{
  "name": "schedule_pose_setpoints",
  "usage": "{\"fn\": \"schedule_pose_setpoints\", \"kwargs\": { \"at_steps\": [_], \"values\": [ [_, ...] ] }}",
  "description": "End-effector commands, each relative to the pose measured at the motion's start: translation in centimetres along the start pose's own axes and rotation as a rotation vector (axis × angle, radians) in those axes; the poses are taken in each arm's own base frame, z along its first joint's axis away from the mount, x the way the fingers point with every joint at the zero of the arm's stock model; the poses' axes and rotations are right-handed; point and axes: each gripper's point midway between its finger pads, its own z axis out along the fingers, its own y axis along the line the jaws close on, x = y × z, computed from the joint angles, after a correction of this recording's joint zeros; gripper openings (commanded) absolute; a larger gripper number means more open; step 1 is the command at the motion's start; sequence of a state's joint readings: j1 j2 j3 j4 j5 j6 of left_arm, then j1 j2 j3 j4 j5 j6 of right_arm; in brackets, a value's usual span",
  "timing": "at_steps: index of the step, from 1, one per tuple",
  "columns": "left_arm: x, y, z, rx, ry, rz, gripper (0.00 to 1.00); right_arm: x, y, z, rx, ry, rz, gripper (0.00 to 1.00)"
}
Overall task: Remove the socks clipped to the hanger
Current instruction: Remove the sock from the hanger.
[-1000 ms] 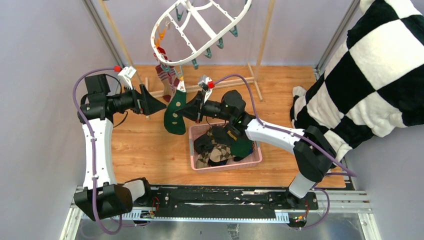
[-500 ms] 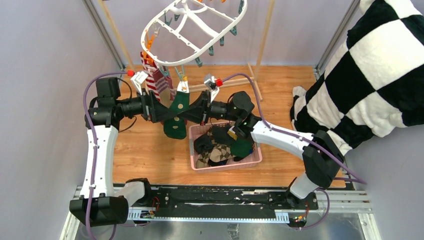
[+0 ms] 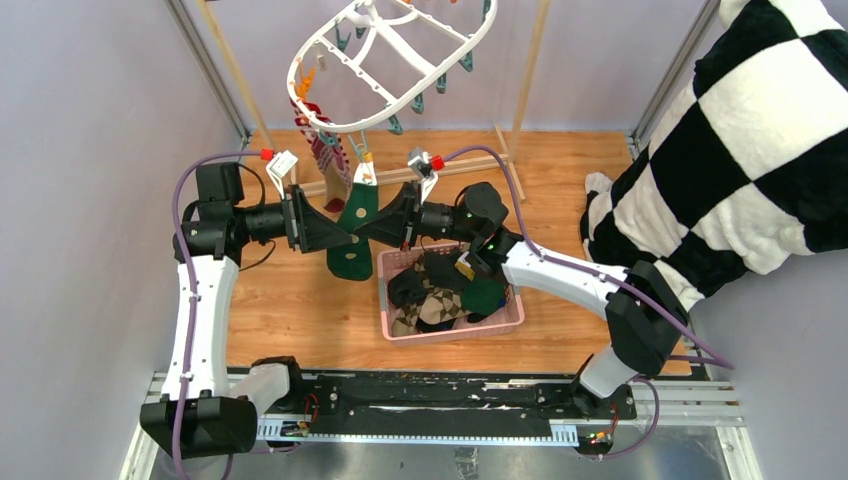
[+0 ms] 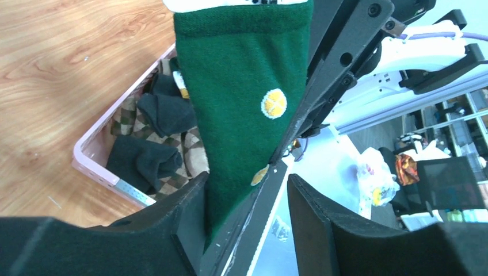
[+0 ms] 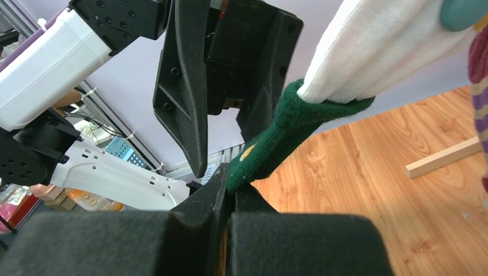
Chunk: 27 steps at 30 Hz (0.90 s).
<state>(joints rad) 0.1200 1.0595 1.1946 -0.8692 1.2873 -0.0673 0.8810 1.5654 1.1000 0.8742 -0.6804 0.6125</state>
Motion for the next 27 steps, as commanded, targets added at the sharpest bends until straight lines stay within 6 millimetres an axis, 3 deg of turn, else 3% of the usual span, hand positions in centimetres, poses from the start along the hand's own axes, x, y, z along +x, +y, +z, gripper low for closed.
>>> {"fn": "schedule_pose_setpoints", "kwargs": {
  "at_steps": [1, 7, 11, 12, 15, 18, 22, 27],
  "values": [
    [0.7, -1.5, -0.1, 0.064, 0.007, -0.001, 0.51, -1.0, 1.5, -0.3, -0.023, 0.002, 0.024, 0.01],
    [0.9, -1.7, -0.2, 0.057, 0.005, 0.015, 0.26, -1.2, 1.2, -0.2, -0.008, 0.005, 0.038, 0.08],
    [0.9, -1.0, -0.1, 0.018, 0.006, 0.027, 0.02, -2.0, 0.3, -0.5, 0.059, -0.014, 0.026, 0.33],
    [0.8, -1.0, 0.0, 0.011, 0.008, 0.034, 0.00, -2.3, -0.3, -0.7, 0.111, -0.020, 0.014, 0.40],
    [0.9, -1.1, 0.3, -0.004, 0.020, 0.058, 0.00, -3.7, -3.3, -1.8, 0.332, -0.027, -0.074, 0.62],
    [1.0, -1.4, 0.7, -0.013, 0.037, 0.082, 0.00, -6.4, -5.1, -2.4, 0.510, -0.036, -0.188, 0.75],
    [1.0, -1.3, 0.9, -0.020, 0.047, 0.090, 0.00, -9.0, -5.8, -1.5, 0.585, -0.054, -0.290, 0.79],
    [0.9, -1.6, 1.0, -0.023, 0.048, 0.096, 0.00, -10.0, -7.7, 0.3, 0.612, -0.036, -0.346, 0.79]
  ]
}}
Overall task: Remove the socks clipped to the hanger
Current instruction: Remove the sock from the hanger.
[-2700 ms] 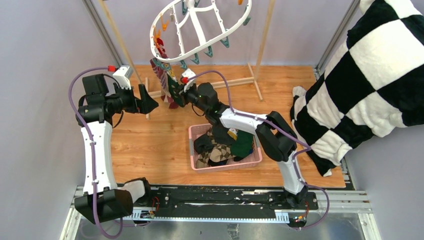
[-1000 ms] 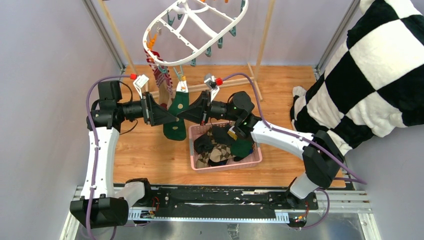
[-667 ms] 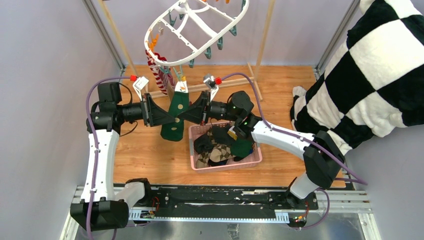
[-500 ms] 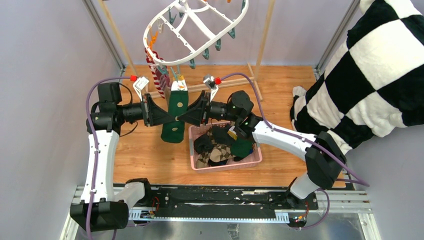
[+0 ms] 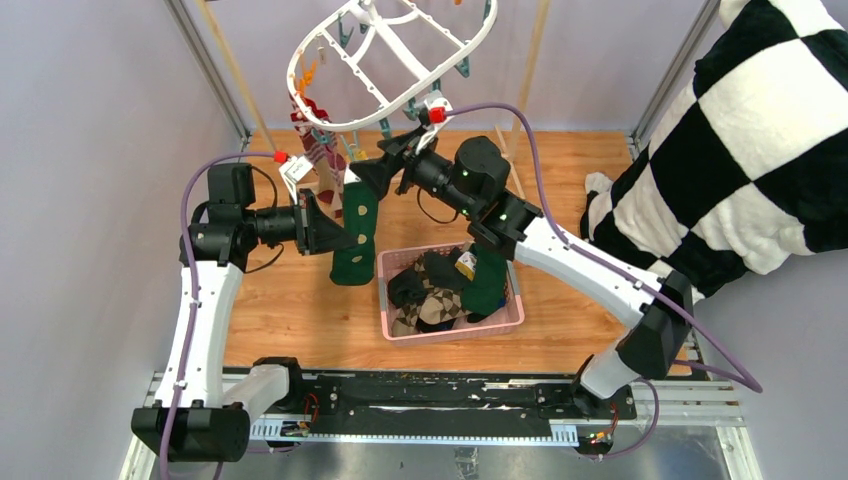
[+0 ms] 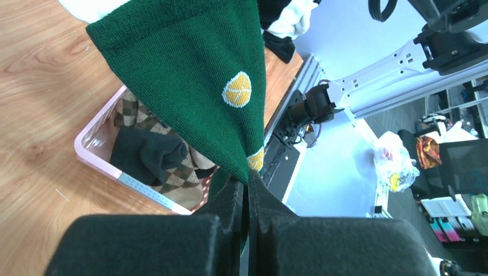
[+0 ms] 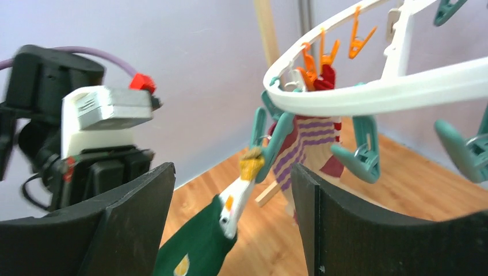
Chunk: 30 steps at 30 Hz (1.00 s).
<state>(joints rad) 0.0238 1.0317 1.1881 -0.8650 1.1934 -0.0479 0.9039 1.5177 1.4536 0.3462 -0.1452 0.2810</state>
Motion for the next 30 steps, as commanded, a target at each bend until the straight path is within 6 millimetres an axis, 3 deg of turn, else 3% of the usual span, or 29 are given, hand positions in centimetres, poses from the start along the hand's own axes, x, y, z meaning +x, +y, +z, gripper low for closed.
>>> {"fn": "schedule_pose_setpoints", "kwargs": {
  "at_steps": [1, 9, 21, 26, 30],
  "values": [
    [-0.5, -1.0, -0.2, -0.005, -0.005, 0.032, 0.00, 1.6, -1.8, 1.9, 0.087, 0.054, -0.107, 0.79],
    [-0.5, -1.2, 0.2, -0.014, 0.013, 0.054, 0.00, 0.8, -2.0, 4.7, 0.081, 0.026, -0.137, 0.77],
    [-0.4, -0.7, 0.5, -0.037, 0.022, 0.058, 0.00, 0.7, -3.3, 7.0, 0.128, -0.010, -0.164, 0.62],
    [-0.3, -0.5, 0.5, -0.040, 0.025, 0.055, 0.00, 0.5, -3.4, 7.5, 0.128, -0.019, -0.150, 0.50],
    [0.0, -0.2, 0.6, -0.046, 0.030, 0.054, 0.00, -0.1, -3.5, 7.5, 0.130, -0.037, -0.130, 0.28]
  ]
}}
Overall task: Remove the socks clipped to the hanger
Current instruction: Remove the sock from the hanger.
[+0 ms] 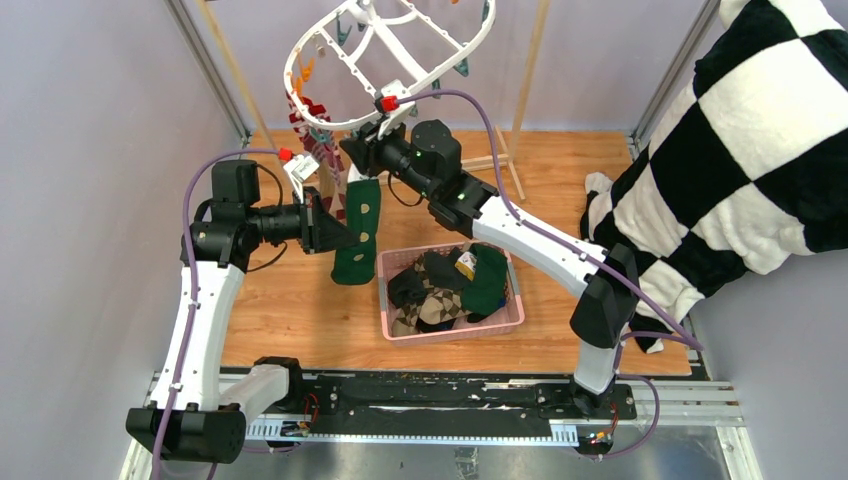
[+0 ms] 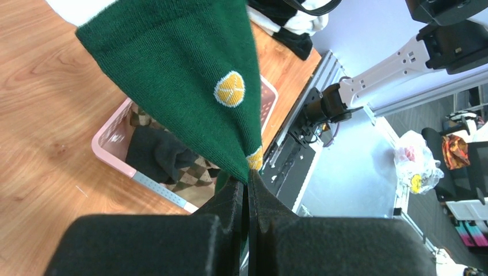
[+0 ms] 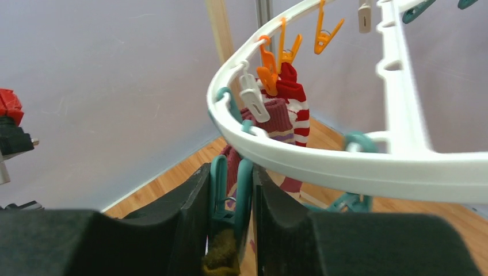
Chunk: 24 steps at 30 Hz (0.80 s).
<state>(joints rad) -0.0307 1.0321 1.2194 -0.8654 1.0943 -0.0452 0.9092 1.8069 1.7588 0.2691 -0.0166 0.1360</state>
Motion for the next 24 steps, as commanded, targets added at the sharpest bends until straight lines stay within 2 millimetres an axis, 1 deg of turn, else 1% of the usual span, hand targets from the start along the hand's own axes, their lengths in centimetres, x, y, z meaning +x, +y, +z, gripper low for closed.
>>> {"fn": "schedule_pose_setpoints", "kwargs": {
  "at_steps": [1, 4, 6, 12, 14, 17, 20, 22, 24],
  "values": [
    [0.3, -0.3, 0.1, 0.011, 0.013, 0.009, 0.00, -2.5, 0.3, 0.5, -0.003, -0.074, 0.027, 0.19],
    [0.6, -0.2, 0.1, 0.009, 0.016, 0.013, 0.00, -2.7, 0.3, 0.4, -0.017, -0.073, 0.059, 0.02],
    [0.8, 0.0, 0.1, 0.002, 0.016, 0.018, 0.00, -2.7, 0.1, 0.2, -0.020, -0.070, 0.084, 0.00],
    [1.3, 0.2, 0.1, -0.014, 0.017, 0.028, 0.00, -3.1, 0.1, -0.5, -0.056, -0.077, 0.143, 0.00],
    [1.5, 0.4, 0.1, -0.019, 0.019, 0.025, 0.00, -3.4, 0.4, -0.7, -0.073, -0.081, 0.147, 0.00],
    [1.9, 0.7, 0.1, -0.030, 0.023, 0.030, 0.00, -3.7, 0.9, -1.2, -0.100, -0.093, 0.145, 0.08],
    [2.8, 1.8, 0.3, -0.062, 0.038, 0.039, 0.00, -4.2, 1.2, -1.7, -0.121, -0.105, 0.145, 0.15],
    [3.8, 2.6, 0.6, -0.071, 0.058, 0.020, 0.00, -4.6, 1.3, -1.9, -0.133, -0.109, 0.161, 0.14],
    [4.3, 3.4, 0.8, -0.084, 0.074, 0.004, 0.00, -4.7, 1.3, -1.9, -0.145, -0.107, 0.179, 0.14]
  ]
}}
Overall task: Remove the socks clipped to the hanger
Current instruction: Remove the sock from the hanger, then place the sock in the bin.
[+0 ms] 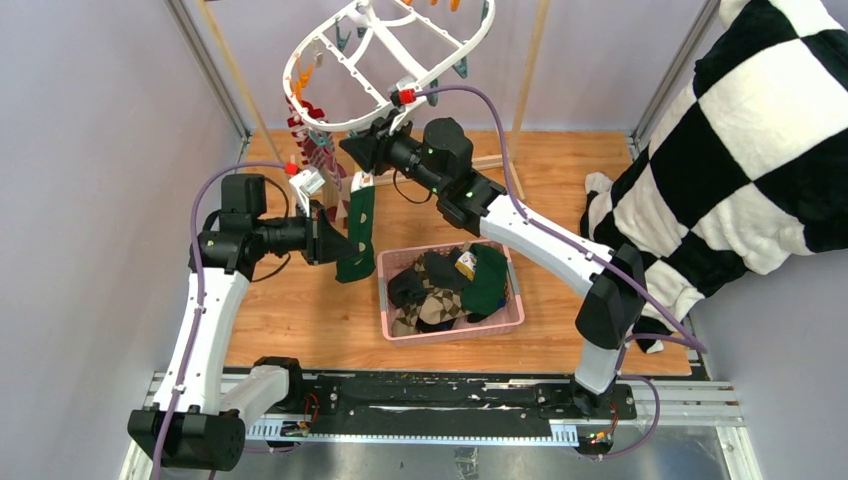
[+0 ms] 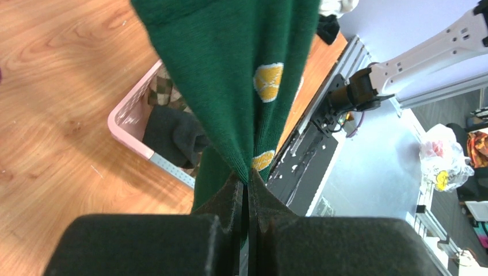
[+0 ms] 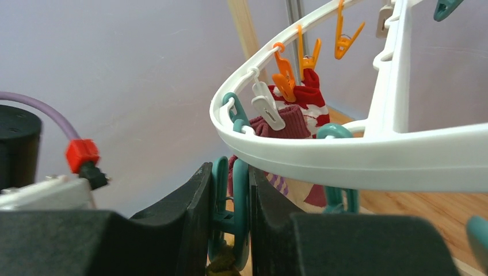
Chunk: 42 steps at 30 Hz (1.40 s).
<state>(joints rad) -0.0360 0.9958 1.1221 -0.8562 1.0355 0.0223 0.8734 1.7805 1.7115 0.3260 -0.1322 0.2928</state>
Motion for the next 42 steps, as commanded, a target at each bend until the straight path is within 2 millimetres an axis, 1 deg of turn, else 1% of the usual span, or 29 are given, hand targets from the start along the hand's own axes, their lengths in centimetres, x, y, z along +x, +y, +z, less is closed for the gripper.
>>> {"fn": "schedule_pose_setpoints", "kwargs": {
  "at_steps": [1, 3, 4, 6, 7, 8, 9, 11, 15, 17, 18, 19, 20, 22, 23, 26, 28, 31, 35, 38, 42],
  "values": [
    [1.9, 1.5, 0.6, -0.030, 0.049, -0.019, 0.00, -3.9, 1.4, -1.1, -0.068, -0.082, 0.033, 0.15],
    [1.5, 1.4, 0.5, -0.024, 0.044, -0.006, 0.00, -3.6, 1.4, -1.0, -0.073, -0.066, 0.043, 0.22],
    [1.1, 1.2, 0.5, -0.021, 0.038, 0.003, 0.00, -3.4, 1.5, -1.1, -0.074, -0.056, 0.046, 0.30],
    [0.4, 0.8, 0.3, -0.021, 0.025, 0.026, 0.00, -3.1, 1.4, -1.2, -0.066, -0.042, 0.051, 0.47],
    [0.0, 0.7, 0.2, -0.020, 0.019, 0.036, 0.00, -2.9, 1.3, -1.4, -0.061, -0.035, 0.049, 0.58],
    [-0.3, 0.6, 0.1, -0.019, 0.015, 0.044, 0.00, -2.7, 1.2, -1.6, -0.056, -0.030, 0.045, 0.65],
    [-0.4, 0.5, 0.1, -0.018, 0.012, 0.048, 0.00, -2.6, 1.0, -1.9, -0.048, -0.025, 0.037, 0.70],
    [-0.5, 0.3, 0.0, -0.013, 0.009, 0.053, 0.00, -2.2, 0.7, -2.5, -0.036, -0.012, 0.023, 0.76],
    [0.5, 0.2, 0.1, 0.007, 0.018, 0.044, 0.00, -2.0, 0.2, -3.7, -0.028, 0.001, 0.015, 0.78],
    [1.0, -0.2, 0.1, 0.026, 0.022, 0.044, 0.00, -1.8, 0.2, -4.8, -0.034, 0.016, 0.001, 0.80],
    [1.2, -0.4, 0.0, 0.036, 0.024, 0.049, 0.00, -1.4, 0.1, -5.4, -0.035, 0.030, -0.007, 0.82],
    [1.2, -0.7, -0.1, 0.045, 0.023, 0.058, 0.00, -1.1, 0.1, -6.2, -0.042, 0.040, -0.014, 0.84],
    [1.2, -1.0, -0.2, 0.055, 0.022, 0.067, 0.00, 0.2, -0.1, -7.0, -0.055, 0.072, -0.014, 0.88],
    [1.0, -1.7, -0.3, 0.082, 0.014, 0.078, 0.00, 1.1, 0.3, -8.9, -0.099, 0.100, -0.016, 0.97],
    [0.8, -2.1, -0.4, 0.100, 0.010, 0.082, 0.00, 1.8, 0.6, -9.8, -0.134, 0.116, -0.020, 0.98],
    [0.3, -3.1, -0.5, 0.149, -0.001, 0.094, 0.00, 3.5, 3.5, -12.8, -0.318, 0.142, -0.043, 1.00],
    [0.1, -3.7, -0.7, 0.178, -0.009, 0.105, 0.00, 4.8, 5.2, -14.6, -0.424, 0.156, -0.040, 1.00],
    [-0.3, -4.9, -1.1, 0.219, -0.026, 0.137, 0.00, 6.8, 6.4, -16.1, -0.522, 0.170, -0.036, 1.00],
    [-0.7, -6.3, -1.6, 0.257, -0.047, 0.184, 0.00, 7.9, 8.8, -16.8, -0.659, 0.148, -0.030, 1.00],
    [-0.6, -6.6, -1.8, 0.268, -0.050, 0.193, 0.00, 8.6, 10.6, -16.6, -0.731, 0.134, -0.046, 1.00],
    [-0.5, -6.6, -1.7, 0.276, -0.047, 0.177, 0.00, 9.0, 11.9, -15.7, -0.760, 0.119, -0.058, 1.00]
  ]
}}
